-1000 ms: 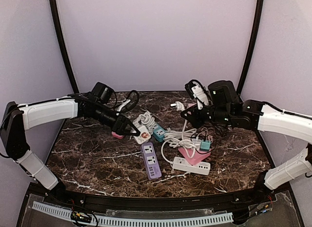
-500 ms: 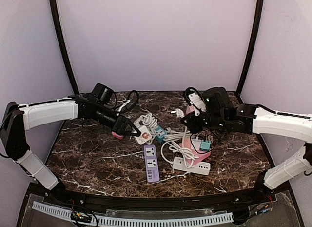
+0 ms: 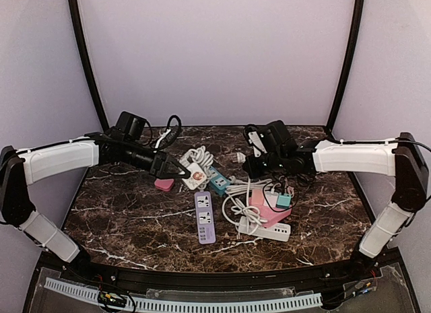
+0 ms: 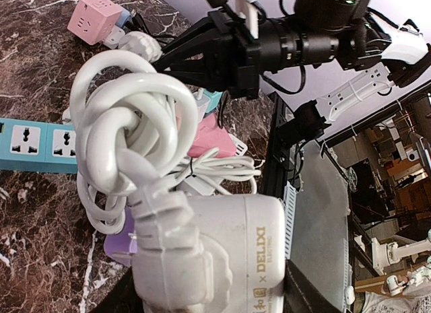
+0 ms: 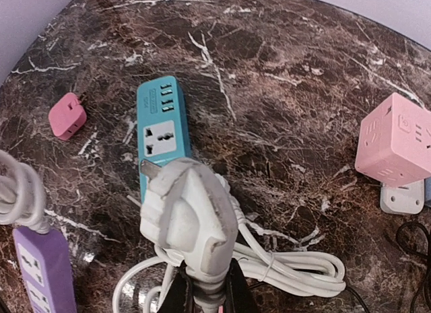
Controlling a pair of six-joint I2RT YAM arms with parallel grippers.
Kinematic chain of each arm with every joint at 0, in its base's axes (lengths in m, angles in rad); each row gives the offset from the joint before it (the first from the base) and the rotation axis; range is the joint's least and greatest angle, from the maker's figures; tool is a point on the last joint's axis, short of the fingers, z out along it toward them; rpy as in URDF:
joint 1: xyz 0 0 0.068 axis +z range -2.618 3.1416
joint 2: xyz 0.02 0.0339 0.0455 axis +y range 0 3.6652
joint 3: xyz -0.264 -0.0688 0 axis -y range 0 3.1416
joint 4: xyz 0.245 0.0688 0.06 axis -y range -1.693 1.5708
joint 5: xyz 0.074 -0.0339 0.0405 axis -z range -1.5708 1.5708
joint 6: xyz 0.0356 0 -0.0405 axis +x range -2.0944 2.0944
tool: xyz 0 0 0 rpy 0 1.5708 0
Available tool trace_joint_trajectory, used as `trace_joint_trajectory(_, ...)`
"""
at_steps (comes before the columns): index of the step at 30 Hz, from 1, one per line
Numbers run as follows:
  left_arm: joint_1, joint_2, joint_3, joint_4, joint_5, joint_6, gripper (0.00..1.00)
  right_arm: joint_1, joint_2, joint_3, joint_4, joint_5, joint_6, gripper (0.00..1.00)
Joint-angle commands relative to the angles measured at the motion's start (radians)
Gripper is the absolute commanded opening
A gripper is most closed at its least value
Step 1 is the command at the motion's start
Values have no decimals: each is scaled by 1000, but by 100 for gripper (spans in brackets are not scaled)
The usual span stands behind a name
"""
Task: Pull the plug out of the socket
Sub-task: Place the plug at the center of the board.
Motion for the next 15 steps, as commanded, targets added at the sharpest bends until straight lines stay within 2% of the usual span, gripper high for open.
trace_joint_trajectory(1, 5, -58, 1, 72, 32, 1, 1, -49, 63, 32, 30, -69, 24, 8)
trace_joint_trajectory(3, 5, -61, 1, 67, 24, 3, 1, -59, 73, 36, 31, -76, 22, 25)
trace_joint_trajectory(8, 5, -64, 0, 64, -4, -1, 1, -61, 37, 11, 54, -68, 5, 50)
trace_joint_trajectory(12, 4, -71, -6, 69, -45, -9, 1, -61, -32, -36, 86, -63, -22, 60)
trace_joint_trajectory(15, 5, -77, -22, 109, -65, -42, 1, -59, -103, -95, 147, -114, -61, 69)
